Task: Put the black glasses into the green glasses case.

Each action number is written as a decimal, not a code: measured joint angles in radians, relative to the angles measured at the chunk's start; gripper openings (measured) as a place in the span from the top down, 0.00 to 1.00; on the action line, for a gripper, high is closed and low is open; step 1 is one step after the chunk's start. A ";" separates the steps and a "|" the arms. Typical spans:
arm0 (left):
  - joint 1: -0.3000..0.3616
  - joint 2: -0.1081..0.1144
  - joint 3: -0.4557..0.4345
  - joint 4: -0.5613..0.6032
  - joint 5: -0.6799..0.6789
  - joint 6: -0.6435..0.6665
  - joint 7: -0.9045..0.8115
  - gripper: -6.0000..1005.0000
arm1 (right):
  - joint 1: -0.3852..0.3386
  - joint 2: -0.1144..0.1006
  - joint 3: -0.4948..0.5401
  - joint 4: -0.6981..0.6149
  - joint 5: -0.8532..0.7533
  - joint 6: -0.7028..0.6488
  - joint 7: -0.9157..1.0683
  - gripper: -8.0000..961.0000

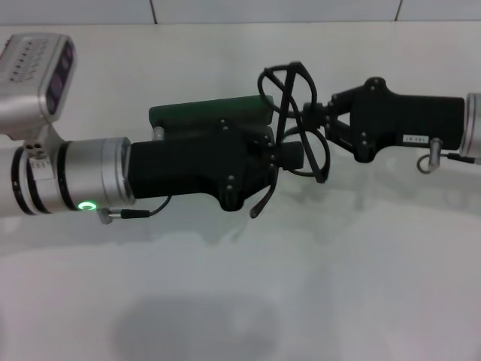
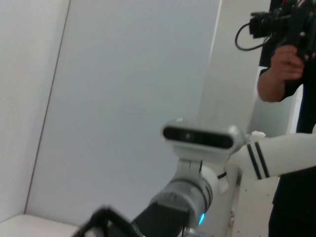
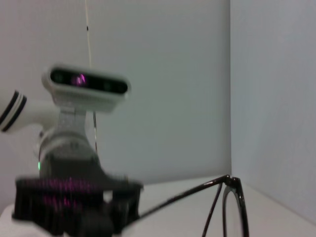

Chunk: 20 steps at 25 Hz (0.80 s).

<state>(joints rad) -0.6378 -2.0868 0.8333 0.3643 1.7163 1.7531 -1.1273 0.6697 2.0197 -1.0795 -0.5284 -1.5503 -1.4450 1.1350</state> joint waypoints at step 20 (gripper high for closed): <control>-0.042 -0.003 0.004 -0.033 0.003 -0.058 0.005 0.99 | 0.057 0.002 -0.010 -0.002 0.036 -0.095 0.000 0.92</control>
<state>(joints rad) -0.6796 -2.0893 0.8375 0.3310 1.7195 1.6950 -1.1225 0.7268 2.0221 -1.0891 -0.5308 -1.5140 -1.5395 1.1351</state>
